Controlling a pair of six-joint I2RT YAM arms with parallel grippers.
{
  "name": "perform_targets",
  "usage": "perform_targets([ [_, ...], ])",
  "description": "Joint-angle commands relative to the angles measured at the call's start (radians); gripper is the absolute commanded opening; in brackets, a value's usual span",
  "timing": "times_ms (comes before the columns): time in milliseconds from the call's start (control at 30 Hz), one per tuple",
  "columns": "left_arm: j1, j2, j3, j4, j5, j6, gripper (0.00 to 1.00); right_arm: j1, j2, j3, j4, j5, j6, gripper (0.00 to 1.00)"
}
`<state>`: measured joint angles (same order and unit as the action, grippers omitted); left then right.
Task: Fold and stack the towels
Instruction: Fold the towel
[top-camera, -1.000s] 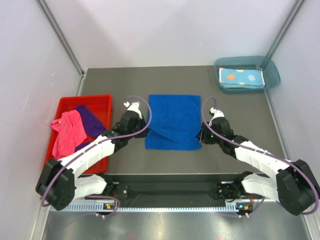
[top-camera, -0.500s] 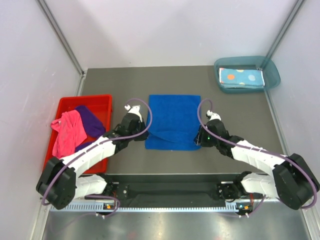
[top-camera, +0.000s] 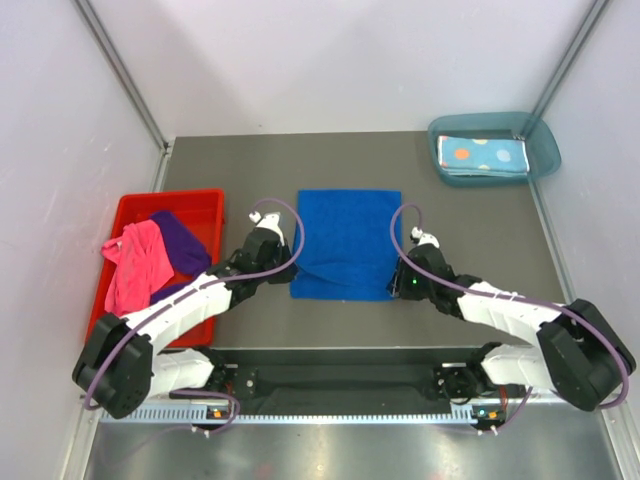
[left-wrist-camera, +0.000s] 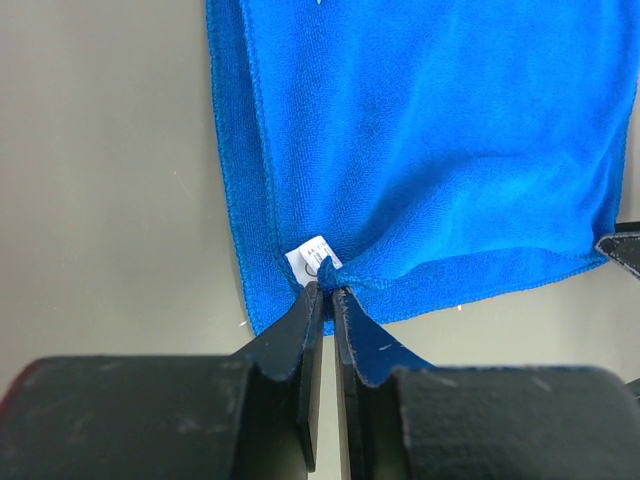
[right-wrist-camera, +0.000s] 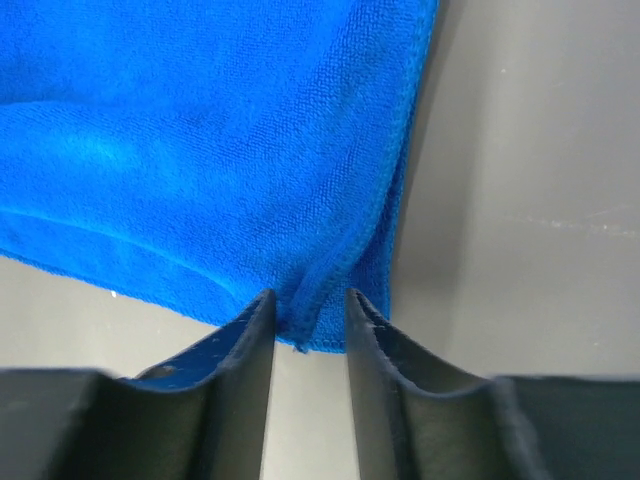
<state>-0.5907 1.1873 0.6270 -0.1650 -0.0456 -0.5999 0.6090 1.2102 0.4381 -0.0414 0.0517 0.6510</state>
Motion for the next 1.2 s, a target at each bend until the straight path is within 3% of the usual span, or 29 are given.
perform_targets([
  [0, -0.006, 0.0, -0.013, 0.041, 0.0, -0.003, 0.12, 0.024, 0.008, -0.001, 0.063, 0.016, 0.016, 0.3],
  [133, -0.008, -0.006, -0.018, 0.039, 0.0, -0.003, 0.12, 0.025, -0.008, 0.001, 0.049, 0.022, 0.016, 0.09],
  [233, -0.009, -0.014, -0.023, 0.033, 0.001, 0.0, 0.12, 0.025, -0.029, 0.01, 0.019, 0.033, 0.003, 0.0],
  [733, -0.014, -0.02, -0.085, 0.016, -0.007, 0.009, 0.15, 0.025, -0.101, -0.004, -0.071, 0.056, -0.024, 0.0],
  [1000, -0.014, -0.012, -0.098, 0.021, -0.031, 0.005, 0.3, 0.025, -0.093, -0.012, -0.054, 0.05, -0.021, 0.0],
  [1167, -0.014, -0.035, -0.082, -0.007, -0.039, 0.005, 0.33, 0.025, -0.097, -0.015, -0.054, 0.043, -0.024, 0.0],
])
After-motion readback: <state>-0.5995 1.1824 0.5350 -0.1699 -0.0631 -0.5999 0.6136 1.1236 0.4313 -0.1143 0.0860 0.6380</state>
